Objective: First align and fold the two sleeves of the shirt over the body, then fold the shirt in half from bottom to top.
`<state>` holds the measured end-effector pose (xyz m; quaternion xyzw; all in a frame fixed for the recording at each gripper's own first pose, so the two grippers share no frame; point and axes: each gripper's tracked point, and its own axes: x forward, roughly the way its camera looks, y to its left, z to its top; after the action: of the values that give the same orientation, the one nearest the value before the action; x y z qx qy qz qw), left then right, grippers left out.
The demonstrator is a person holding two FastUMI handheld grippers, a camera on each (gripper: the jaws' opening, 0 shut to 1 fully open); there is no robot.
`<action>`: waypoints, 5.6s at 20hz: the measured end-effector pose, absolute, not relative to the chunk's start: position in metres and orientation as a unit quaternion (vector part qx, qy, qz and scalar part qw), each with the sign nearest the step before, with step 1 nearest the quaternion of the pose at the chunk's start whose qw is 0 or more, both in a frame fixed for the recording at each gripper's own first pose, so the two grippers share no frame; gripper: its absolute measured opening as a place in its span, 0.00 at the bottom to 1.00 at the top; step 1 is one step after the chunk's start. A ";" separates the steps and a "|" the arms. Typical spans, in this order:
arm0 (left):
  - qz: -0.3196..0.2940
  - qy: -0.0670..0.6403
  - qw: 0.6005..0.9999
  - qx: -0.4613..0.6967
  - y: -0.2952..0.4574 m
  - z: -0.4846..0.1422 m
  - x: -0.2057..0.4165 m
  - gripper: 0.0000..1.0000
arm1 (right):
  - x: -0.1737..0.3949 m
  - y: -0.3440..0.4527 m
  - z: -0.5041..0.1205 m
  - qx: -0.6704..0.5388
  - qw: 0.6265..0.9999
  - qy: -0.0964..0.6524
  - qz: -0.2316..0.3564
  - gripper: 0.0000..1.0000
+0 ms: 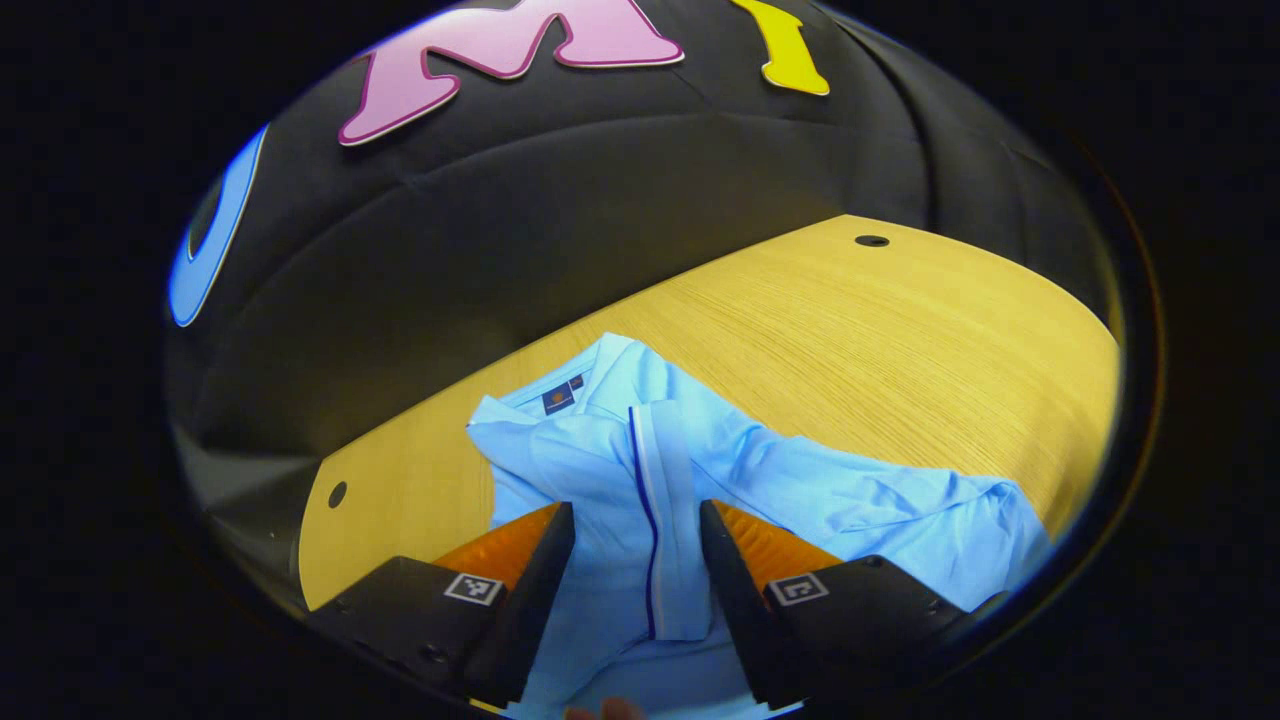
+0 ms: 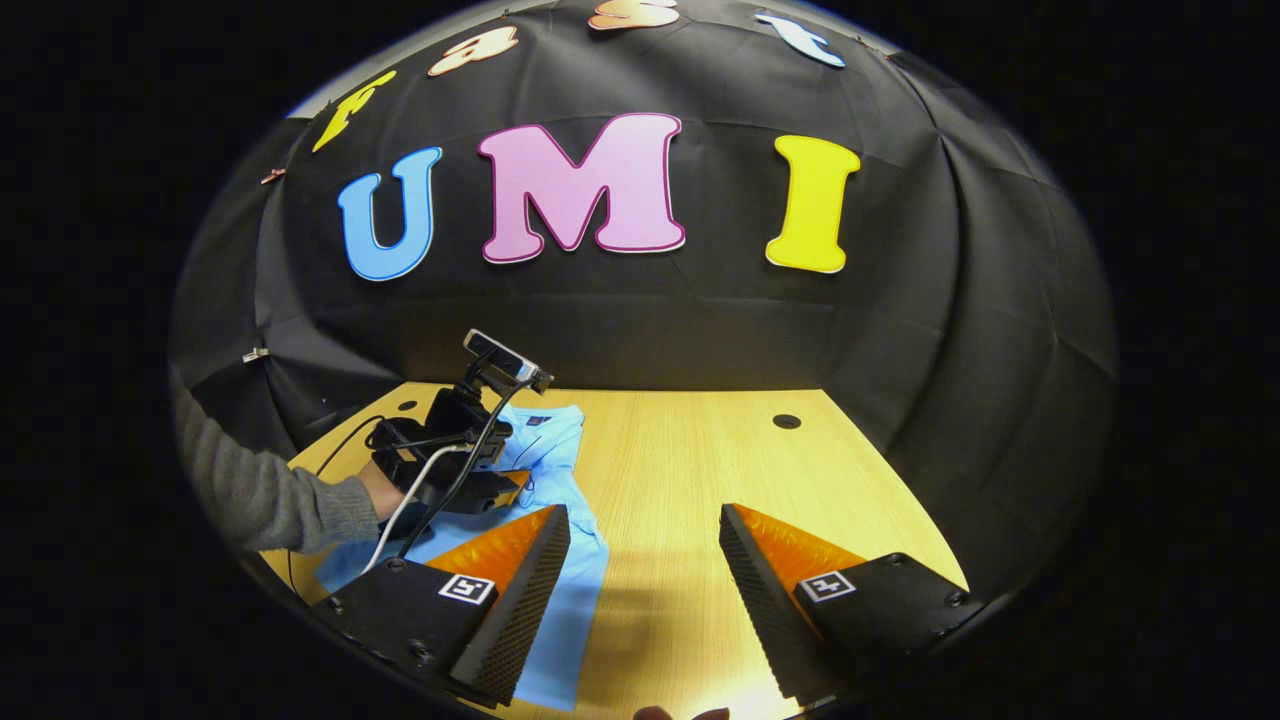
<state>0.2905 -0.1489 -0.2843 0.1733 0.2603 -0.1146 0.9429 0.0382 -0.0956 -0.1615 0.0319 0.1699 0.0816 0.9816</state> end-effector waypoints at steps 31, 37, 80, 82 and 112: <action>-0.067 0.377 0.923 0.041 -0.016 -0.300 -0.067 0.98 | -0.104 -0.025 -0.316 0.008 0.913 0.392 0.109 0.96; -0.052 0.382 0.921 0.048 -0.001 -0.318 -0.058 0.98 | -0.112 -0.021 -0.337 0.015 0.903 0.416 0.103 0.96; 0.016 0.199 0.977 -0.070 -0.025 -0.171 0.208 0.06 | 0.169 0.013 -0.223 0.087 0.958 0.239 0.136 0.05; 0.021 0.195 0.978 -0.074 -0.023 -0.173 0.232 0.06 | 0.194 0.017 -0.224 0.085 0.959 0.234 0.135 0.05; 0.042 0.281 0.958 -0.037 -0.015 -0.293 0.388 0.06 | 0.363 0.048 -0.349 0.051 0.946 0.313 0.073 0.05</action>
<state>0.3880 -0.0152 -0.2930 -0.0369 0.2814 0.0424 0.9579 0.3629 0.0481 -0.3489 0.0505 0.3132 0.0731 0.9455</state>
